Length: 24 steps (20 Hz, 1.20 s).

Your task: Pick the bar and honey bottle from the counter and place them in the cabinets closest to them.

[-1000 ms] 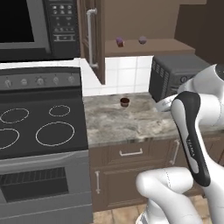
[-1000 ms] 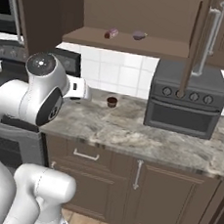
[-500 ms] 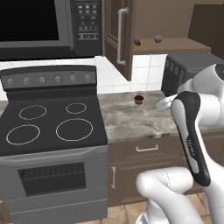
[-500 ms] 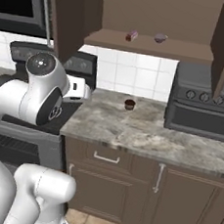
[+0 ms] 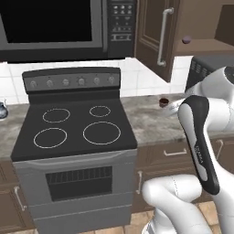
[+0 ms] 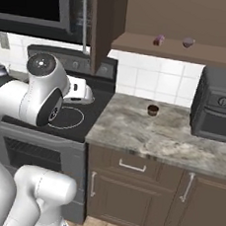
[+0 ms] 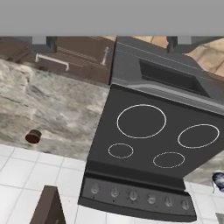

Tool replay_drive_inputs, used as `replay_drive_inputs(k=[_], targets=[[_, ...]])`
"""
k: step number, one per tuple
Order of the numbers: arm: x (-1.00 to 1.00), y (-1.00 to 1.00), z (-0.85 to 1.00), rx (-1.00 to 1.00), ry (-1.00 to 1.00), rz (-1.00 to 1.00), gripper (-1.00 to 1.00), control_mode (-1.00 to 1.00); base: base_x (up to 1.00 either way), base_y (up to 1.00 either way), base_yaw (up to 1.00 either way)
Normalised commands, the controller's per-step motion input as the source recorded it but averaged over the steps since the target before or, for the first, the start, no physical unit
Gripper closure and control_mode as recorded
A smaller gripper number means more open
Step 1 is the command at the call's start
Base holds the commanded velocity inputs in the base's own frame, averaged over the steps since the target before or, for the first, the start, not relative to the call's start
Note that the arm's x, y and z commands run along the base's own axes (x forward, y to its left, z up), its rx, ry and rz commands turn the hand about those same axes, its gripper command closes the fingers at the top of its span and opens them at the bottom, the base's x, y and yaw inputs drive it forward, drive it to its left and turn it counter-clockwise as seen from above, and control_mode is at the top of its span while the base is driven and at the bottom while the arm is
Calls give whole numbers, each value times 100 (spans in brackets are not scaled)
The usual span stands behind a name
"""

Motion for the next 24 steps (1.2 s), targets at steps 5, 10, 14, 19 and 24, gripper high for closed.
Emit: replay_drive_inputs(k=[5,10,14,19,24], targets=[[0,0,0,0,0,0,-100,100,-10,60,0],[0,0,0,0,0,0,-100,100,-10,57,0],[0,0,0,0,0,0,-100,100,-9,57,0],[0,0,0,0,0,0,-100,100,-9,54,0],[0,0,0,0,0,0,-100,100,-7,57,0]])
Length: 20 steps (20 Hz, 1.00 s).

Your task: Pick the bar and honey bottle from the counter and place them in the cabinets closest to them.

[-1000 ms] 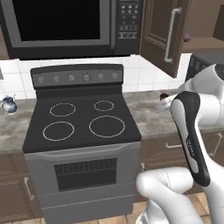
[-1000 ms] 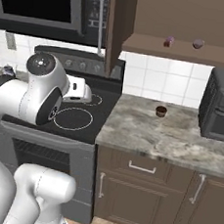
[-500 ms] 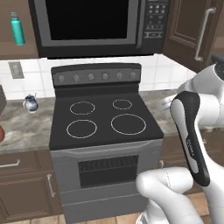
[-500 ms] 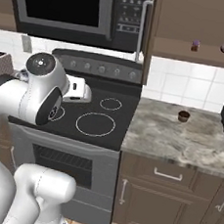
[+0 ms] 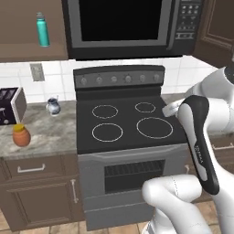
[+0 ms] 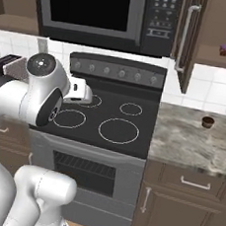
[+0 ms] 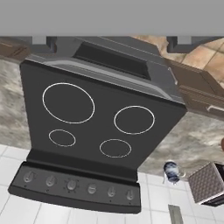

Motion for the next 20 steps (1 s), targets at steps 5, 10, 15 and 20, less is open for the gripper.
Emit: replay_drive_inputs(k=[5,10,15,20], targets=[[0,0,0,0,0,0,-100,100,-3,60,0],[0,0,0,0,0,0,-100,100,-4,60,0],[0,0,0,0,0,0,-100,100,-3,62,0],[0,0,0,0,0,0,-100,100,-4,53,0]])
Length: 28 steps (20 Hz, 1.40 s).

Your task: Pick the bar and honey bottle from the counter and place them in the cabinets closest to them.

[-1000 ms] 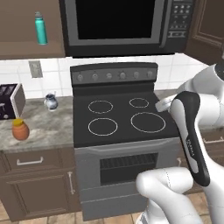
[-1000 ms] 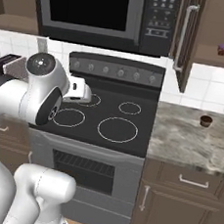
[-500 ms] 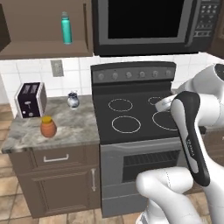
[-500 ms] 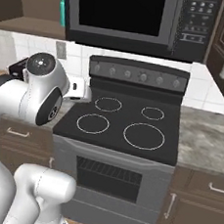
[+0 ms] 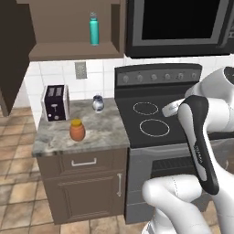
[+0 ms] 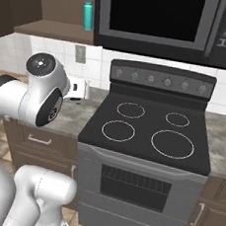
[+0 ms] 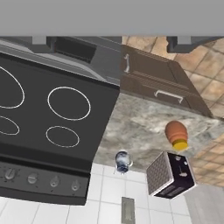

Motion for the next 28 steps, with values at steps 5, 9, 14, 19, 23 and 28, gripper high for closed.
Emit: replay_drive_inputs(k=[5,9,14,19,23,28], targets=[[0,0,0,0,0,0,-100,100,-3,47,0],[0,0,0,0,0,0,-100,100,-3,43,0],[0,0,0,0,0,0,-100,100,-2,42,0],[0,0,0,0,0,0,-100,100,0,45,0],[0,0,0,0,0,0,-100,100,0,46,0],[0,0,0,0,0,0,-100,100,0,37,0]])
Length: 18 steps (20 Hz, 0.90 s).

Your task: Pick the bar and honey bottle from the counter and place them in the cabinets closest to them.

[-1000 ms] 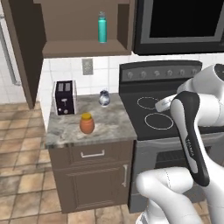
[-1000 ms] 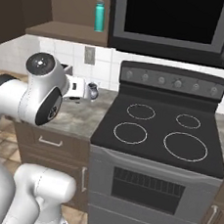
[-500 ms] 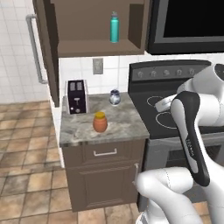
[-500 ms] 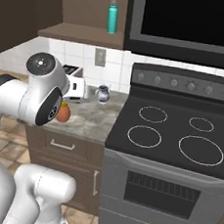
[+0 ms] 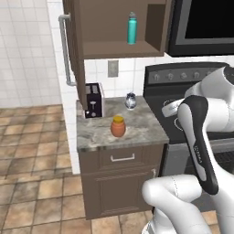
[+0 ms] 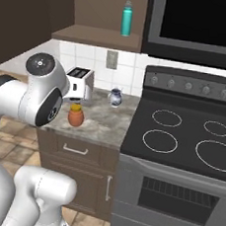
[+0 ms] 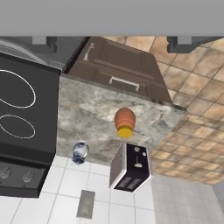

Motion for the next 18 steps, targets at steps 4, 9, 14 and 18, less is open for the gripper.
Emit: replay_drive_inputs(k=[4,9,14,18], targets=[[0,0,0,0,0,0,-100,100,0,32,0],[0,0,0,0,0,0,-100,100,-1,30,0],[0,0,0,0,0,0,-100,100,-2,18,0],[0,0,0,0,0,0,-100,100,0,0,0]])
